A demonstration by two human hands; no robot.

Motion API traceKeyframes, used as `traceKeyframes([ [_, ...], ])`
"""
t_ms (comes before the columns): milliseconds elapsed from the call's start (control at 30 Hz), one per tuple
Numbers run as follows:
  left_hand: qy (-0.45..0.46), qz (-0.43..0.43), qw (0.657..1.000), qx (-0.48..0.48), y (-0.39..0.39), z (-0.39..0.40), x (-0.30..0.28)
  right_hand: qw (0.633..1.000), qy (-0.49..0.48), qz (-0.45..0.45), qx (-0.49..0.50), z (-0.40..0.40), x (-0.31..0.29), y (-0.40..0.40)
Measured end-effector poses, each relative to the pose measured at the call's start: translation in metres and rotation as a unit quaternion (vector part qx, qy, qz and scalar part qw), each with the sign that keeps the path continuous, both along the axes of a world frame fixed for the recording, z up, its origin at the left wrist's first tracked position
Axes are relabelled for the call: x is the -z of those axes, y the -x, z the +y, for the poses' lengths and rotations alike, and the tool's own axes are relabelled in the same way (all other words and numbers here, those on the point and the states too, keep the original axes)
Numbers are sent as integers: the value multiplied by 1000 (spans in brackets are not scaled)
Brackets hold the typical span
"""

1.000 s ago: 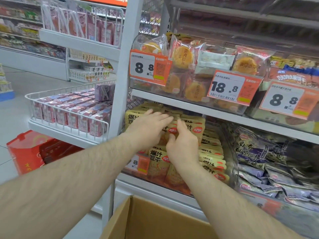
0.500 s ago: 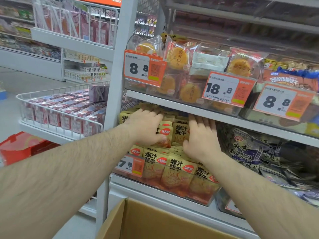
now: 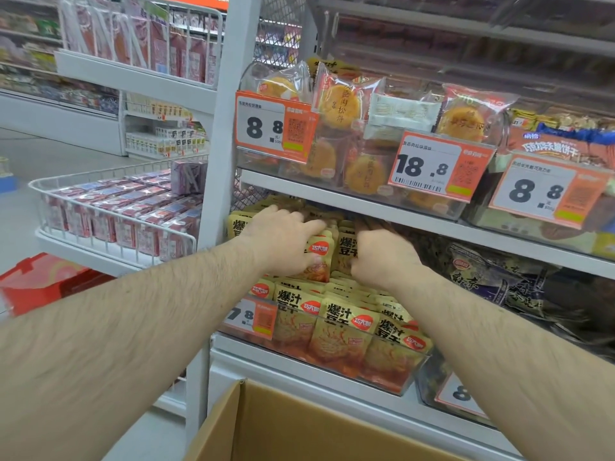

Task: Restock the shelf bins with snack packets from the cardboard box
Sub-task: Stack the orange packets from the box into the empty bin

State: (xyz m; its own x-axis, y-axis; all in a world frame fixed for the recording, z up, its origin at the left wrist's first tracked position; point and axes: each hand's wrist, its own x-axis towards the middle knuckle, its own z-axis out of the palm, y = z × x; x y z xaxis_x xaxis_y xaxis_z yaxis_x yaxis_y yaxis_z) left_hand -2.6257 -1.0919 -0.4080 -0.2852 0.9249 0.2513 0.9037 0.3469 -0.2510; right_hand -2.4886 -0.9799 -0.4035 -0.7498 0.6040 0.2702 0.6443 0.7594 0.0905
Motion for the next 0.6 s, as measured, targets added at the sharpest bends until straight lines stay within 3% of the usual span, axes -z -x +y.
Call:
traceKeyframes([
  [200,-8,17,1000,4,0,-2,2,998,-58,-1,-30,-10,5,0],
  [400,-12,7,1000,-5,-10,-7,0,999,-44,10,-21,-16,0,-6],
  [600,-115,-45,987,104,-90,1,9,997,-33,58,-46,-18,10,-93],
])
